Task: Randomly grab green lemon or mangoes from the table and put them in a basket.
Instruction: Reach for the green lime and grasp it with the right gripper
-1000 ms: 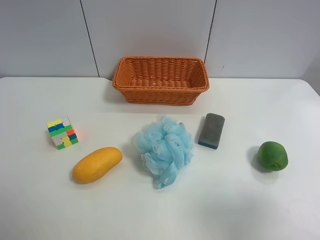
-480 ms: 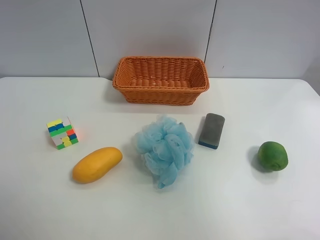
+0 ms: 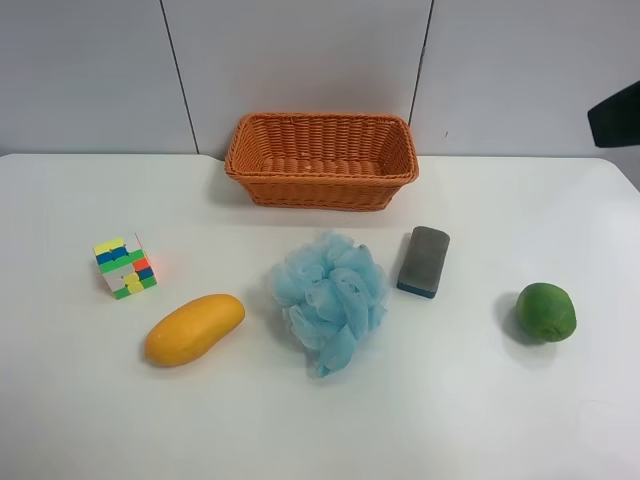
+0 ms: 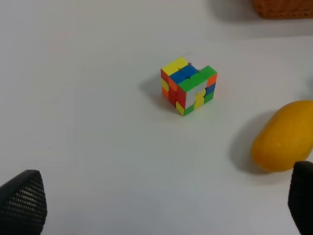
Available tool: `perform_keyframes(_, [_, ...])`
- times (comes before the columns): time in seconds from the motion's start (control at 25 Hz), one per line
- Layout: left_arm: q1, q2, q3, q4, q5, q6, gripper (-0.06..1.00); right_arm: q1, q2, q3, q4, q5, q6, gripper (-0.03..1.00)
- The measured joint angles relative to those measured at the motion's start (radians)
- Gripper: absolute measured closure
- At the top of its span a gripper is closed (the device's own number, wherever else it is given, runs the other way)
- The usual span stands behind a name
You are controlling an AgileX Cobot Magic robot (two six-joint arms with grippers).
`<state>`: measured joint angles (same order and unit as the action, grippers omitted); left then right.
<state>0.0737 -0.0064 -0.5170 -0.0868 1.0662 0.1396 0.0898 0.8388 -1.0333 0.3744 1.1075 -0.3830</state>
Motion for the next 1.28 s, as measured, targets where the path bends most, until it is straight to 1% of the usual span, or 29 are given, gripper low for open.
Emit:
perform_keyframes(0.08, [0.000, 0.000, 0.000, 0.000, 0.000, 0.000, -0.05, 0.000, 0.006, 0.000, -0.093, 0.006, 0.052, 0.04])
perform_keyframes(0.16, [0.000, 0.000, 0.000, 0.000, 0.000, 0.000, -0.05, 0.000, 0.007, 0.000, -0.229, 0.018, 0.120, 0.06])
perform_keyframes(0.2, [0.000, 0.000, 0.000, 0.000, 0.000, 0.000, -0.05, 0.000, 0.007, 0.000, -0.298, 0.030, 0.156, 0.07])
perform_keyframes(0.28, [0.000, 0.000, 0.000, 0.000, 0.000, 0.000, -0.05, 0.000, 0.007, 0.000, -0.403, 0.078, 0.218, 0.07])
perform_keyframes(0.36, [0.000, 0.000, 0.000, 0.000, 0.000, 0.000, -0.05, 0.000, 0.007, 0.000, -0.478, 0.103, 0.267, 0.07])
perform_keyframes(0.44, [0.000, 0.000, 0.000, 0.000, 0.000, 0.000, -0.05, 0.000, 0.006, 0.002, -0.530, 0.110, 0.303, 0.07])
perform_keyframes(0.56, [0.000, 0.000, 0.000, 0.000, 0.000, 0.000, -0.05, 0.000, 0.005, 0.030, -0.563, 0.111, 0.362, 0.07])
perform_keyframes(0.6, [0.000, 0.000, 0.000, 0.000, 0.000, 0.000, -0.05, 0.000, 0.005, 0.030, -0.563, 0.111, 0.362, 0.07])
perform_keyframes(0.8, [0.000, 0.000, 0.000, 0.000, 0.000, 0.000, -0.05, 0.000, 0.009, 0.105, -0.658, 0.111, 0.482, 0.08])
perform_keyframes(0.88, [0.000, 0.000, 0.000, 0.000, 0.000, 0.000, -0.05, 0.000, 0.020, 0.132, -0.668, 0.114, 0.505, 0.08])
perform_keyframes(1.28, [0.000, 0.000, 0.000, 0.000, 0.000, 0.000, -0.05, 0.000, 0.176, 0.169, -0.606, 0.110, 0.521, 0.08])
